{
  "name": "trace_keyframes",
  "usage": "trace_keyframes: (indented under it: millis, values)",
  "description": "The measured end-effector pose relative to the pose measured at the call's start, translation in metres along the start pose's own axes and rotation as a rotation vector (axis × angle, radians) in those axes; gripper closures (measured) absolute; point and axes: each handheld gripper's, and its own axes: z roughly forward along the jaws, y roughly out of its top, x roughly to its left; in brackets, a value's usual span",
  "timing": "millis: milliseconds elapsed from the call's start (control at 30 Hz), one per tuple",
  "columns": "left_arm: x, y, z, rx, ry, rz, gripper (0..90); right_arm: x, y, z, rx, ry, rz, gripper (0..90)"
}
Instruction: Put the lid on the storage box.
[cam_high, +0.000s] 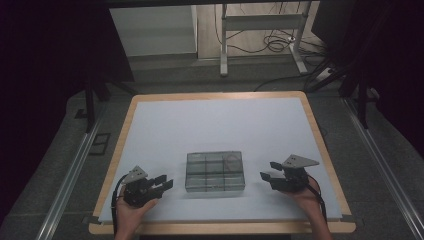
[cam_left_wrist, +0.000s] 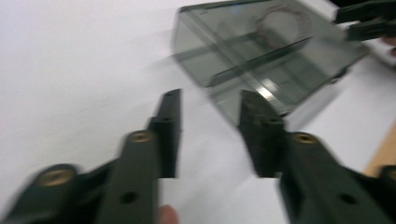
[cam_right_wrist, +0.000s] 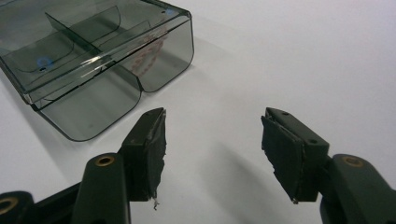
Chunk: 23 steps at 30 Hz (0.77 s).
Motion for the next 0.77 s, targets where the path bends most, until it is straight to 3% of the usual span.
trace_keyframes:
  millis: [133, 300, 767]
  values:
    - [0.009, -0.003, -0.001, 0.007, 0.031, -0.007, 44.6, -0.002, 0.0, -0.002, -0.002, -0.008, 0.0, 38.3]
    - [0.017, -0.005, -0.004, 0.0, 0.06, -0.018, 37.1, -0.005, -0.001, -0.004, -0.005, -0.017, 0.006, 38.2]
    - [0.019, -0.006, -0.003, 0.005, 0.07, -0.009, 33.9, -0.007, 0.0, -0.006, -0.012, -0.017, 0.021, 33.8]
